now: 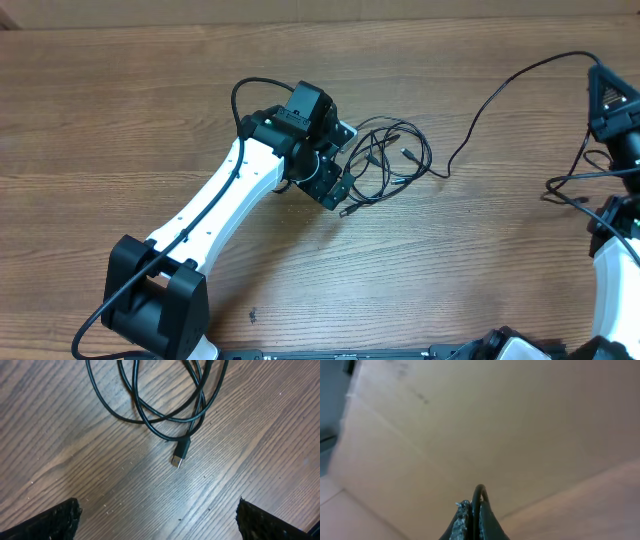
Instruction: Untangle cables
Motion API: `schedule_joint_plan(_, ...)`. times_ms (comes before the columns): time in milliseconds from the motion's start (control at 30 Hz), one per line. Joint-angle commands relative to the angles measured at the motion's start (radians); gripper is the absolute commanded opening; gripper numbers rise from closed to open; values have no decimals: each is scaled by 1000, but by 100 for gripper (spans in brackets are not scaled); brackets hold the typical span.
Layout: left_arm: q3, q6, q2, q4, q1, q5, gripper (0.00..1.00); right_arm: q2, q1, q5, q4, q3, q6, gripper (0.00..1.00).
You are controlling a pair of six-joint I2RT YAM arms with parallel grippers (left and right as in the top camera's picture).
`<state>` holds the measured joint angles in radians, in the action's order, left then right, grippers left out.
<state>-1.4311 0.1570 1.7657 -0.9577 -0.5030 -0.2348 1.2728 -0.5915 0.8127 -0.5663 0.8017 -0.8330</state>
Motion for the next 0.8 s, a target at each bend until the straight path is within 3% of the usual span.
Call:
schedule_joint_plan(0, 4, -15, 0, 13, 1, -3, 100, 45, -27, -55, 35, 16, 87, 4)
schedule_joint_plan(233, 4, -18, 0, 24, 0, -3, 99, 105, -34, -105, 45, 16, 39, 4)
schedule_joint_plan(333, 4, -27, 0, 29, 0, -3, 99, 114, -34, -73, -5, 16, -107, 4)
schedule_joint_plan(500, 4, -27, 0, 32, 0, -3, 99, 113, -32, 97, -407, 16, -388, 4)
schedule_joint_plan(533, 4, -27, 0, 35, 0, -3, 99, 113, -32, 129, -562, 16, -511, 4)
schedule_joint_plan(600, 4, -27, 0, 42, 0, -3, 100, 113, -32, 144, -712, 16, -637, 4)
schedule_joint_plan(767, 4, -27, 0, 58, -1, -7, 100, 113, -26, 190, -843, 16, -792, 4)
